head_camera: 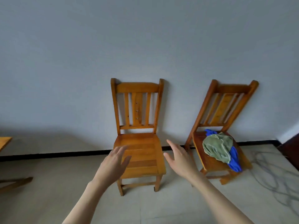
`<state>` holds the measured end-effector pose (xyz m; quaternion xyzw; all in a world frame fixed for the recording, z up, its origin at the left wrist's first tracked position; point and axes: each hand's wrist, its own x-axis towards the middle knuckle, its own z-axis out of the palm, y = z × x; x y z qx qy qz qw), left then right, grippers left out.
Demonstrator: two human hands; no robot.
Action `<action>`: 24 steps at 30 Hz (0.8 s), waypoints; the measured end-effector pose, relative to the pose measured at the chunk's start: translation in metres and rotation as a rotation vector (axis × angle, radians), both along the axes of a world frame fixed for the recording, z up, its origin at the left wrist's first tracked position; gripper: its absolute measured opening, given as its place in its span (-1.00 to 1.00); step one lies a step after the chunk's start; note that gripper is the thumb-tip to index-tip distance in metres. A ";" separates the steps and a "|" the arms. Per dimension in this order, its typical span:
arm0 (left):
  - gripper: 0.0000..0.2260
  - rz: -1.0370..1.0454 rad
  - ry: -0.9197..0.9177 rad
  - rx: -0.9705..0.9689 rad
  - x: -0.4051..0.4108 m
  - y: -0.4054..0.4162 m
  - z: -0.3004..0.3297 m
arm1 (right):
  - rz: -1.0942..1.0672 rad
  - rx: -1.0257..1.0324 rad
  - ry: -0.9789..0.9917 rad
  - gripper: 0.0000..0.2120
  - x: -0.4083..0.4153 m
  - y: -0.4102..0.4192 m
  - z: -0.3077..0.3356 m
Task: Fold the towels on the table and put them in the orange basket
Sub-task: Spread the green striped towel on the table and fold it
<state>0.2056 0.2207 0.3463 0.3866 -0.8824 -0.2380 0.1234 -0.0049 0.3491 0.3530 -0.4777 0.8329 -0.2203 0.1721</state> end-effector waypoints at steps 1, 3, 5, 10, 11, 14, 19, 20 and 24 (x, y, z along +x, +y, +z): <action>-0.59 -0.041 -0.014 0.005 -0.024 -0.001 -0.003 | -0.036 0.001 -0.005 -0.46 -0.017 0.006 -0.003; -0.59 -0.118 -0.035 0.029 -0.068 -0.004 -0.011 | -0.091 0.001 -0.018 -0.47 -0.050 0.016 -0.010; -0.59 -0.181 -0.052 0.045 -0.112 -0.009 -0.021 | -0.144 0.011 -0.014 -0.47 -0.083 0.023 -0.019; -0.58 -0.310 -0.095 0.088 -0.223 -0.028 -0.044 | -0.290 0.048 -0.068 -0.48 -0.175 0.030 -0.039; -0.58 -0.332 -0.100 0.099 -0.246 -0.032 -0.047 | -0.319 0.062 -0.077 -0.48 -0.194 0.030 -0.041; -0.59 -0.396 -0.111 0.124 -0.314 -0.042 -0.057 | -0.395 0.092 -0.083 -0.49 -0.249 0.029 -0.048; -0.58 -0.535 -0.212 0.170 -0.411 -0.032 -0.076 | -0.509 0.093 -0.122 -0.53 -0.318 0.046 -0.069; -0.58 -0.561 -0.244 0.174 -0.428 -0.027 -0.081 | -0.524 0.115 -0.132 -0.53 -0.330 0.052 -0.076; -0.60 -0.616 -0.329 0.222 -0.490 -0.005 -0.113 | -0.534 0.232 -0.138 -0.56 -0.383 0.077 -0.115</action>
